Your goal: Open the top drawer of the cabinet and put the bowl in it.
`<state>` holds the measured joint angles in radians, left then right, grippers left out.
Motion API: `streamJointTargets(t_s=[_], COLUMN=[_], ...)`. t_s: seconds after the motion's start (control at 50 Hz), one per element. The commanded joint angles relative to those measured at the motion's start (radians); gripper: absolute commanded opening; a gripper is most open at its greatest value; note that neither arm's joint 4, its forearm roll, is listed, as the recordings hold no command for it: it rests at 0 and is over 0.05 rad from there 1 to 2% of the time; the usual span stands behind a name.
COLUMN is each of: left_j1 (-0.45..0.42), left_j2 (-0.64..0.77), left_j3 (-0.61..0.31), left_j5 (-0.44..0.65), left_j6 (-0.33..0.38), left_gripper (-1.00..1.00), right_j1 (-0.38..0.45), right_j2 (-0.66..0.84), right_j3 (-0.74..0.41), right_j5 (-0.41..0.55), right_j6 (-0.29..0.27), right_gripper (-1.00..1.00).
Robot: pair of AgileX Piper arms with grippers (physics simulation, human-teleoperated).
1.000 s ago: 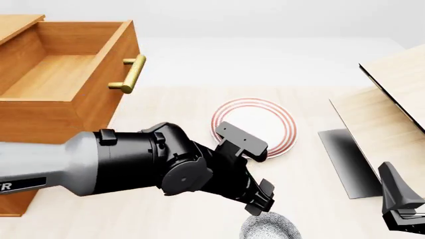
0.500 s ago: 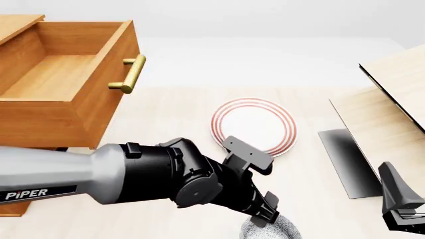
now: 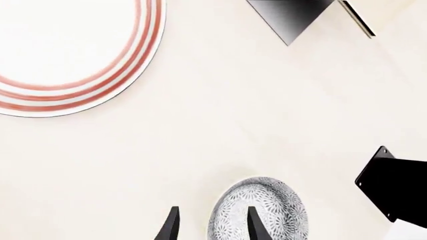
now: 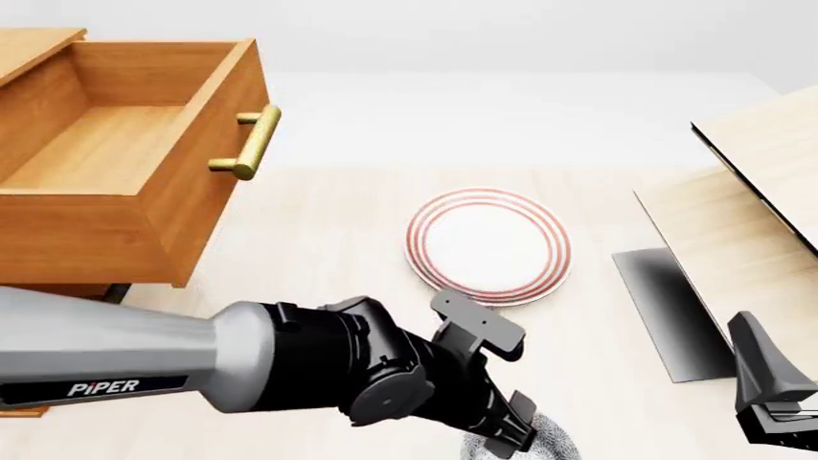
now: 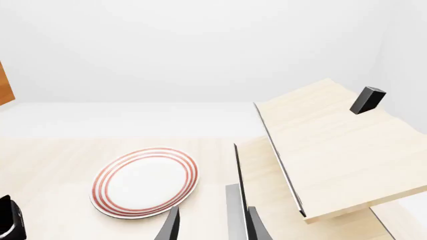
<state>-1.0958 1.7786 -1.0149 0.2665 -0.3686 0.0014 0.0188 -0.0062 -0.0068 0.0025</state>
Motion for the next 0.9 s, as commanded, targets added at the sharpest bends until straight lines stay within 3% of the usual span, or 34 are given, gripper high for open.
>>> streamJointTargets(t_s=[0.02, 0.9], left_j1=[-0.013, -0.044], left_j2=[0.031, 0.114], left_j3=[0.011, 0.027], left_j5=[-0.031, -0.109], left_j6=[-0.021, -0.074], left_gripper=[1.0, 1.0], right_j1=[0.0, 0.0], right_j2=[-0.002, -0.002], right_j3=[0.0, 0.0], right_j5=[0.0, 0.0], right_j6=[-0.001, -0.001], right_gripper=[1.0, 1.0])
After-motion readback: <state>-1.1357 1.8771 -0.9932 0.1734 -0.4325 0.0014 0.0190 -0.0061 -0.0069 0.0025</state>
